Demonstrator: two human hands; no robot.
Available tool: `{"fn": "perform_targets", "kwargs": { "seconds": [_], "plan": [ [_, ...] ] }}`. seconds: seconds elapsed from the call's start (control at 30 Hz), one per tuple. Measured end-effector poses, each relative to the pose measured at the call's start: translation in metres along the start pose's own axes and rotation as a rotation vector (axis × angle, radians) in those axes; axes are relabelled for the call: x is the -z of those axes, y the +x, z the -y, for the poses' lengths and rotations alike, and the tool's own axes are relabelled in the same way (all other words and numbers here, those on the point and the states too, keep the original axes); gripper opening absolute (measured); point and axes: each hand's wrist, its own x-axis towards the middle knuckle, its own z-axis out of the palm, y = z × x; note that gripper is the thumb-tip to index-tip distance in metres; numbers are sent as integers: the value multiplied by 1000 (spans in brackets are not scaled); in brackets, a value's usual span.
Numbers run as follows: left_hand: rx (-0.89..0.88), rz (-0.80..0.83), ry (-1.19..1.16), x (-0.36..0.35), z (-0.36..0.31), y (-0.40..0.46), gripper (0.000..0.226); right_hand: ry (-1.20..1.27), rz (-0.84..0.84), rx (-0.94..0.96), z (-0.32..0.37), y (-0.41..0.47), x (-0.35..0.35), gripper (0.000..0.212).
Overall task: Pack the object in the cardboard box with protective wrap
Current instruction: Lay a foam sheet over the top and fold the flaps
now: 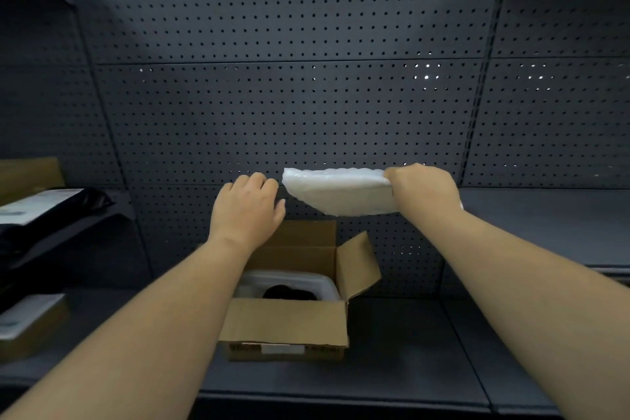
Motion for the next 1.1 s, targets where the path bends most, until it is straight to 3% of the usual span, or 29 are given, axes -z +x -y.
{"fn": "perform_targets", "kwargs": {
  "seconds": [0.23,0.6,0.97,1.1],
  "plan": [
    [32,34,30,1,10,-19,38,24,55,10,18,-6,0,41],
    [32,43,21,-11,65,-42,36,-22,-23,60,80,-21,-4,40],
    [-102,35,-32,-34,153,-40,36,-25,5,-78,178,-23,-3,41],
    [-136,40,-48,-43,173,-45,36,24,108,-127,201,-26,0,36]
  ]
}}
